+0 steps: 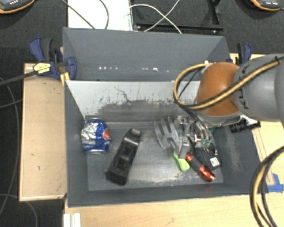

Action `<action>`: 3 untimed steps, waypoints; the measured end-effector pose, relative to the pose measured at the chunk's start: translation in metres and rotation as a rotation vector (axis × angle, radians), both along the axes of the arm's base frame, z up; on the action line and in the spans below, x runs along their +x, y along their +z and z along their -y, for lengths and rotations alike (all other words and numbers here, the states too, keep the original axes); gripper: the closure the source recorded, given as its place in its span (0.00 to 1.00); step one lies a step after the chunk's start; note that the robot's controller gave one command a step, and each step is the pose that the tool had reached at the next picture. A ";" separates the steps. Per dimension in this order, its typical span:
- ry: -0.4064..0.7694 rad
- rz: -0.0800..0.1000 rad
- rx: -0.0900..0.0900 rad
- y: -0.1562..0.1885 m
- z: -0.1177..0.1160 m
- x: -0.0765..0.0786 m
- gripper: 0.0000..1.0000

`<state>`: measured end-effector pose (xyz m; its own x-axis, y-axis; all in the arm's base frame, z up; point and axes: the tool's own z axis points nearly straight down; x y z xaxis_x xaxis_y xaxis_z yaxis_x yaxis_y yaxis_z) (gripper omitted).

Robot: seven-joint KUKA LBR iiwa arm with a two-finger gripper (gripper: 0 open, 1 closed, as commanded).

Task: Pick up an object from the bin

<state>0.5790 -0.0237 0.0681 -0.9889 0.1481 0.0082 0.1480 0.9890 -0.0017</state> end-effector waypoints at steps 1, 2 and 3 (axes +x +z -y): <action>0.067 0.014 0.003 0.084 -0.063 0.009 0.00; -0.089 -0.002 -0.003 0.031 0.043 -0.062 0.00; -0.197 0.016 0.005 0.002 -0.067 0.005 0.00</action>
Offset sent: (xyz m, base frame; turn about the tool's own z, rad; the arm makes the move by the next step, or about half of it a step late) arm -0.0611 -0.0400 0.0319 0.0832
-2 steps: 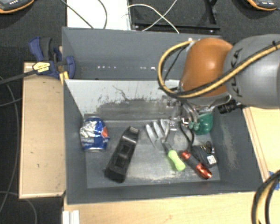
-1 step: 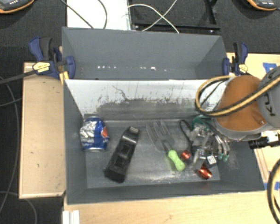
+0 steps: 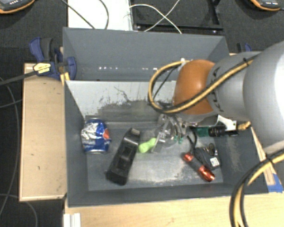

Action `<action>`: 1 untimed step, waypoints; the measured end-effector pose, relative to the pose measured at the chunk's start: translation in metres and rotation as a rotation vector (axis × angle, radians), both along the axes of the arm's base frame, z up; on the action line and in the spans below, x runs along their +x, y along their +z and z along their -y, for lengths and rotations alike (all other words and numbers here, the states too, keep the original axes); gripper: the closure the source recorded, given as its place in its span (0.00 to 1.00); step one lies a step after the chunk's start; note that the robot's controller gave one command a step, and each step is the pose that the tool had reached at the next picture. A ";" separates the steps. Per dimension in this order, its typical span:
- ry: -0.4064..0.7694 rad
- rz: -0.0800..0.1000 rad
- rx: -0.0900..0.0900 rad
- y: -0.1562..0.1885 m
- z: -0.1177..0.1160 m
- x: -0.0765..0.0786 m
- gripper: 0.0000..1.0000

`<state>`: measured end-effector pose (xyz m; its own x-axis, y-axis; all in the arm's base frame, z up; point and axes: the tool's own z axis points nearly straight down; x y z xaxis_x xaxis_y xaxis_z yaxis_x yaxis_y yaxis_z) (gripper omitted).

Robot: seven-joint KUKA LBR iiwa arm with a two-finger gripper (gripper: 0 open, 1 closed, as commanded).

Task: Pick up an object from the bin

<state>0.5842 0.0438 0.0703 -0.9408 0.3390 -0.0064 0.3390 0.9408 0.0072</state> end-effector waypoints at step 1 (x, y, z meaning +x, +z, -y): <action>0.046 -0.017 -0.008 0.000 0.061 -0.079 1.00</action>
Offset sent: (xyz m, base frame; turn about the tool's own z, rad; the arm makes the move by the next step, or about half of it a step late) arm 0.0000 0.0000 0.0000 0.0000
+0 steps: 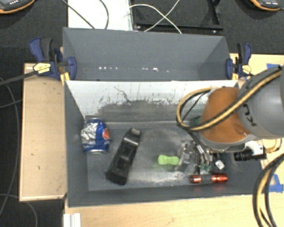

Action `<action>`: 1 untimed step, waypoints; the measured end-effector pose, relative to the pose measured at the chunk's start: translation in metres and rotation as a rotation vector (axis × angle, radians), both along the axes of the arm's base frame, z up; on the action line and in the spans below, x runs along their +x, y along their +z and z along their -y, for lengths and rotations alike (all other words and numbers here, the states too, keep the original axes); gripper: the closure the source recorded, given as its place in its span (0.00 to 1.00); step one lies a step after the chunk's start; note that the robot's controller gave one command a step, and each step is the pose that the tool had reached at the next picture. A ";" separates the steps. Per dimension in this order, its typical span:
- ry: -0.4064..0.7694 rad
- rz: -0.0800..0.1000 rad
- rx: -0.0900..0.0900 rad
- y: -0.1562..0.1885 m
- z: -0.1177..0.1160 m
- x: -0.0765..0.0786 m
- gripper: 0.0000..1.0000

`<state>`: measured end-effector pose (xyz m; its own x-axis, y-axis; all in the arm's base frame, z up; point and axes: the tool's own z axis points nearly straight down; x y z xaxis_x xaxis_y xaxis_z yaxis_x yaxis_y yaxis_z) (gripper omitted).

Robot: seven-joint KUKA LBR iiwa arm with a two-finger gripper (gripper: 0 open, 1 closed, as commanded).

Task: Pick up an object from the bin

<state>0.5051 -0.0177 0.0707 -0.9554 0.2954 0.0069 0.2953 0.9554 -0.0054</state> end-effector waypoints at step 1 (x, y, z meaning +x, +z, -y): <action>0.000 0.000 0.000 0.000 0.000 0.000 1.00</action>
Offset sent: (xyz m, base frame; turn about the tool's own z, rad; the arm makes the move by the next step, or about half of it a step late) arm -0.0002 -0.0001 0.0649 0.0000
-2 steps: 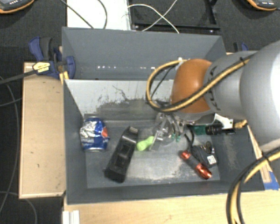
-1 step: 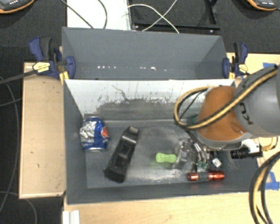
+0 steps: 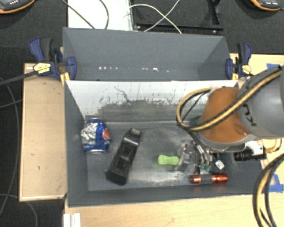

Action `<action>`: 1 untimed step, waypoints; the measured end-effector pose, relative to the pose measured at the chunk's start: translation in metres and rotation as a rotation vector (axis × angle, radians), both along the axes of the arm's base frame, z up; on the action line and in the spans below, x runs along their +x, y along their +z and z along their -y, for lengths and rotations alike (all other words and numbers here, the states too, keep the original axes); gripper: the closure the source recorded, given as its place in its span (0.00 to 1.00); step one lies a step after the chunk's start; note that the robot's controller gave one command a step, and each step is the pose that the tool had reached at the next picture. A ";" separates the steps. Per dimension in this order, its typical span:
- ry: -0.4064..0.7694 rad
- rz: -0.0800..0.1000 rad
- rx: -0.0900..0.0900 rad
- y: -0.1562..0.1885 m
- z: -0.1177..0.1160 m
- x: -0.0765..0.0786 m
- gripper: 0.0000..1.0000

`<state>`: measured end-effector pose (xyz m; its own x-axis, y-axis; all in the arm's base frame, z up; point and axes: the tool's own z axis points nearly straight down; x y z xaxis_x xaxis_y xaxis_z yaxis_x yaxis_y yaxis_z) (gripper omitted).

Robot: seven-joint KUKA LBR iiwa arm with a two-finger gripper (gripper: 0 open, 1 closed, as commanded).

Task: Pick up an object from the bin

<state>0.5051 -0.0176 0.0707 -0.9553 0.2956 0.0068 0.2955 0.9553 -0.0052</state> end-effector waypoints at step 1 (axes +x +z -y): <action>0.000 -0.002 0.000 0.003 0.000 -0.001 1.00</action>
Offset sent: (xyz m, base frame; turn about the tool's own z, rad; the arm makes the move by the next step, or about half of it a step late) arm -0.0001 0.0002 0.0056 0.0000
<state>0.5045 -0.0175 0.0733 -0.9552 0.2957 0.0086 0.2957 0.9553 -0.0055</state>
